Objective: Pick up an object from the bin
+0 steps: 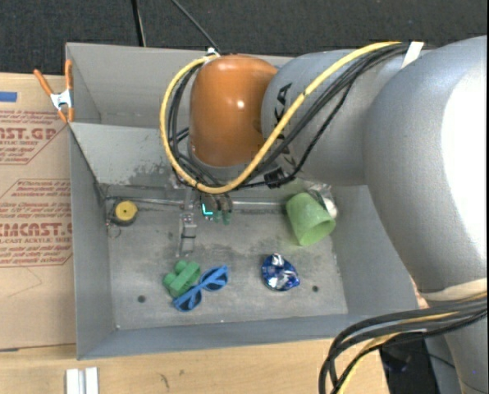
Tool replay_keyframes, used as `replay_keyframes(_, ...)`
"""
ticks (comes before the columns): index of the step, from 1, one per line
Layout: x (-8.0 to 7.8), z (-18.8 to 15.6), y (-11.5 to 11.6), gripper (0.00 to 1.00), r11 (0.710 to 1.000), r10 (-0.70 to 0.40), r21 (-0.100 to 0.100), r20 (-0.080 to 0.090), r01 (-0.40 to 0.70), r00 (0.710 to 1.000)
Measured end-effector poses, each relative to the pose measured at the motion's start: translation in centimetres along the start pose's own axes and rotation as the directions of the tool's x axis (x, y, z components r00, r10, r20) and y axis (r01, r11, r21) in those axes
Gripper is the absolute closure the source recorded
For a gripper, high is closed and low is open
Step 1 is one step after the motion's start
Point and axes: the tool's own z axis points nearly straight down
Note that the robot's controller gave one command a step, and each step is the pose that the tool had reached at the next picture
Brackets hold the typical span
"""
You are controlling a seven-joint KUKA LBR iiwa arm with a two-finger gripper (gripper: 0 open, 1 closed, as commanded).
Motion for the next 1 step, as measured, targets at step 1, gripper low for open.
replay_keyframes(1, 3.15, 7.7, -3.4, 0.0, 0.998, -0.06, 0.002, -0.001, 0.06, 0.998)
